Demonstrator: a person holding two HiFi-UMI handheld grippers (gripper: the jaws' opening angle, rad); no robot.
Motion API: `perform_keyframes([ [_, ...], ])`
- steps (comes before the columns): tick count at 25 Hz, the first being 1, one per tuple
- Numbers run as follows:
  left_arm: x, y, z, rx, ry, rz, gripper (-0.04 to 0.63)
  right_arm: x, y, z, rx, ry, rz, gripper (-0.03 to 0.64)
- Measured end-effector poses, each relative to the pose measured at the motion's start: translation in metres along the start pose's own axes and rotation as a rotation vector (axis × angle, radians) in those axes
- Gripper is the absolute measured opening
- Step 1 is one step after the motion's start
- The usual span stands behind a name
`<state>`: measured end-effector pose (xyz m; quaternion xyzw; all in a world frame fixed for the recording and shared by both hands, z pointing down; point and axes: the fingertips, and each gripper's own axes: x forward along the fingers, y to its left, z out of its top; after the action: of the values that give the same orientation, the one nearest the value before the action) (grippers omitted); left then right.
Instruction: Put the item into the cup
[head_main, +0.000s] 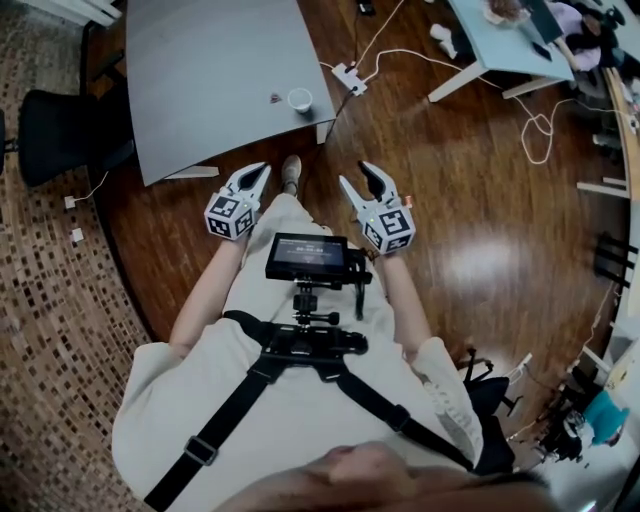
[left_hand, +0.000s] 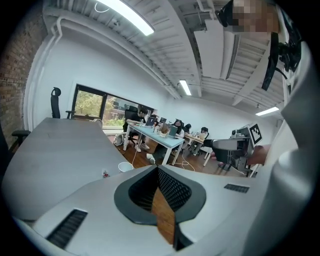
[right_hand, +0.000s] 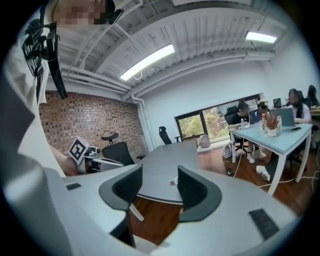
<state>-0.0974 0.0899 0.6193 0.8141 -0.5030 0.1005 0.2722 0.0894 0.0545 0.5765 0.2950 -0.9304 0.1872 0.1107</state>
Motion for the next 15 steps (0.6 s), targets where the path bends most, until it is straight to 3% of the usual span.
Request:
perform_keyframes([
  [11,0.065,0.105,0.028,0.031,0.102,-0.056,0.017,0.104,-0.037,0.025,0.061,-0.012,-0.054,0.235],
  [15,0.082,0.116,0.038,0.06,0.132,-0.081,0.026,0.114,-0.045,0.043,0.087,-0.035,-0.082,0.236],
])
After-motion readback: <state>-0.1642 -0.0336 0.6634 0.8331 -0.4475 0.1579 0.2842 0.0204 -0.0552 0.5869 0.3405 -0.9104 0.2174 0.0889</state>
